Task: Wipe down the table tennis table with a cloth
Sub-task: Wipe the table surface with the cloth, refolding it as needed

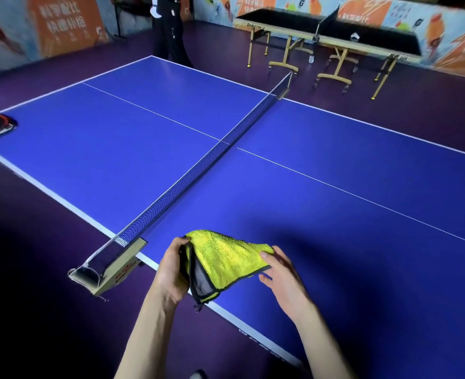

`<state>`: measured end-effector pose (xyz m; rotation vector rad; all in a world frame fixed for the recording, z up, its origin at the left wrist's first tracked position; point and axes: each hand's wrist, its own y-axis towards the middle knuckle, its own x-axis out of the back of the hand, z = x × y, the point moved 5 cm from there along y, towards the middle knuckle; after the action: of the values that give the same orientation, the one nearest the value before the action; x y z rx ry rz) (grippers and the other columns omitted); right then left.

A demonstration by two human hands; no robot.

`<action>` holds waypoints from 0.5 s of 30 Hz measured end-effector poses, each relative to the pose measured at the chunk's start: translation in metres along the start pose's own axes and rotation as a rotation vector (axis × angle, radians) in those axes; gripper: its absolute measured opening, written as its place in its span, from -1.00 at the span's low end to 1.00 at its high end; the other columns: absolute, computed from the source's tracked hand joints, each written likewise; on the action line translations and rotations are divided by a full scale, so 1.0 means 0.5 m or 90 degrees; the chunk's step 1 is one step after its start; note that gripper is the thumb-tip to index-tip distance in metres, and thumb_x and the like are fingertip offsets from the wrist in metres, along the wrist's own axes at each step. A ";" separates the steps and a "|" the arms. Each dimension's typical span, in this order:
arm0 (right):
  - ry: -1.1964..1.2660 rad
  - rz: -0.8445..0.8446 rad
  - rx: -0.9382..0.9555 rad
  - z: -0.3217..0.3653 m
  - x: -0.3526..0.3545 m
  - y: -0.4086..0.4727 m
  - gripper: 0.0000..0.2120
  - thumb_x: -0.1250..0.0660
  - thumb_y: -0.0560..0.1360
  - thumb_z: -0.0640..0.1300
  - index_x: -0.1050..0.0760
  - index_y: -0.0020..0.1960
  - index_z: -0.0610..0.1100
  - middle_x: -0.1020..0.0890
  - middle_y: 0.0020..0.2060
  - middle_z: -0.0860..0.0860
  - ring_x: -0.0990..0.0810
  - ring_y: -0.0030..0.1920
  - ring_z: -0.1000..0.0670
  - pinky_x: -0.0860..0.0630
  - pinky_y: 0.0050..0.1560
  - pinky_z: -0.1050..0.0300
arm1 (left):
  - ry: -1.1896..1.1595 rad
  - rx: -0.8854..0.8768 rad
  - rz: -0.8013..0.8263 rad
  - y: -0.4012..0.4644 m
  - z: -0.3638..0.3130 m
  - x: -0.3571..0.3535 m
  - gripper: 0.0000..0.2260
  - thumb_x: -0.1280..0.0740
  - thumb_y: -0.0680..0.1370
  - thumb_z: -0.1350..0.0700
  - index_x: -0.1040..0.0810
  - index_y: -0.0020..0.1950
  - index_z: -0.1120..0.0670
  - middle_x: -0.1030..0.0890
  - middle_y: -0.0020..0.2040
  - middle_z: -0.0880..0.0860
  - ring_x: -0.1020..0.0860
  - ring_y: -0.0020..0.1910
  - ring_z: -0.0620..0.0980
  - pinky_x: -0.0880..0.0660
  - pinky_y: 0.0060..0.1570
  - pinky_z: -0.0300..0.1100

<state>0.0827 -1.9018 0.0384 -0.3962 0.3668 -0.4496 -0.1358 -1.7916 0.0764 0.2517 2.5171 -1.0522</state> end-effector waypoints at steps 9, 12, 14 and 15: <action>-0.098 -0.157 0.028 0.001 0.016 0.005 -0.87 -0.43 0.61 -0.12 -0.52 0.05 -0.16 -0.70 0.06 -0.07 -0.67 -0.01 -0.04 -0.59 0.24 -0.05 | 0.023 -0.023 0.114 -0.005 0.010 0.010 -0.60 -0.37 0.44 0.20 -0.51 0.28 0.21 -0.59 0.20 0.31 -0.60 0.12 0.19 -0.61 0.01 0.06; -0.324 -0.228 0.160 0.022 0.001 -0.012 -0.72 -0.51 0.54 -0.07 -0.50 0.18 0.05 -0.65 0.13 0.06 -0.61 0.14 0.05 -0.54 0.19 0.04 | -0.003 -0.044 0.079 0.006 0.018 0.003 -0.57 -0.28 0.44 0.34 -0.48 0.31 0.23 -0.59 0.23 0.35 -0.61 0.15 0.25 -0.63 0.04 0.12; -0.373 -0.156 0.282 0.041 -0.042 -0.032 -0.74 -0.52 0.53 -0.06 -0.55 0.16 0.08 -0.65 0.11 0.18 -0.61 0.19 0.12 -0.51 0.19 0.17 | 0.009 -0.057 0.061 0.007 0.021 -0.008 -0.63 -0.24 0.49 0.35 -0.47 0.29 0.21 -0.60 0.17 0.35 -0.62 0.14 0.29 -0.59 0.10 0.17; -0.403 -0.093 0.320 0.049 -0.075 -0.042 -0.77 -0.52 0.53 -0.04 -0.57 0.14 0.09 -0.65 0.10 0.20 -0.61 0.19 0.12 -0.50 0.19 0.22 | 0.015 -0.062 0.060 0.005 0.020 -0.014 -0.66 -0.25 0.51 0.33 -0.47 0.28 0.19 -0.60 0.13 0.32 -0.62 0.10 0.26 -0.57 0.09 0.15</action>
<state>0.0545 -1.8942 0.0784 -0.0596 -0.3901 -0.5139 -0.1257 -1.7971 0.0715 0.3525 2.5430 -0.8923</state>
